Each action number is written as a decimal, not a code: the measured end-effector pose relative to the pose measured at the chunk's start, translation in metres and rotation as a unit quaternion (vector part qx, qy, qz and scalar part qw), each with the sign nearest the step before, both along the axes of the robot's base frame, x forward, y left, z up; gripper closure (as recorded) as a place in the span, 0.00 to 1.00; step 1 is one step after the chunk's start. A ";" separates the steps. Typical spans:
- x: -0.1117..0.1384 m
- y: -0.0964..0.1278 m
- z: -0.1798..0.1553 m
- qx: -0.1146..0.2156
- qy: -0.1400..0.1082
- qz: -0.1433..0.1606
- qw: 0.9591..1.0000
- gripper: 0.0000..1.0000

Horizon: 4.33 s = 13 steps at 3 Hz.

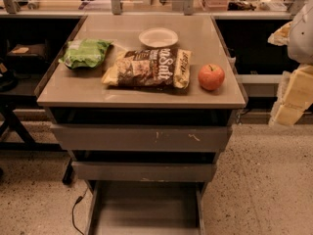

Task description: Close bottom drawer

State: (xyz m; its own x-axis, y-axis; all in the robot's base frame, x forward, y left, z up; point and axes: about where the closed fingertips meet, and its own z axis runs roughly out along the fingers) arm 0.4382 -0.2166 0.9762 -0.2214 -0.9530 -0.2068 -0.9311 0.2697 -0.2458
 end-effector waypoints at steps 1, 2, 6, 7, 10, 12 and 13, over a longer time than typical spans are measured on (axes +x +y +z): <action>0.000 0.000 0.000 0.000 0.000 0.000 1.000 0.00; 0.000 0.000 0.000 0.000 0.000 0.000 1.000 0.18; -0.010 -0.003 -0.005 -0.021 0.007 -0.006 1.000 1.00; -0.042 -0.002 -0.024 -0.031 0.016 -0.005 0.999 1.00; -0.114 -0.002 -0.164 -0.008 0.119 -0.018 0.993 1.00; -0.137 0.018 -0.235 0.034 0.171 -0.022 0.984 1.00; -0.172 0.036 -0.353 0.065 0.233 -0.039 0.969 1.00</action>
Offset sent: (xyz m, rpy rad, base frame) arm 0.0000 0.0000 0.0000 0.0000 0.0000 0.0000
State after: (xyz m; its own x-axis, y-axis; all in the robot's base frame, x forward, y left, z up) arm 0.2665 -0.1804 0.6231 -0.3897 -0.9022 -0.1847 -0.9084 0.3437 0.2381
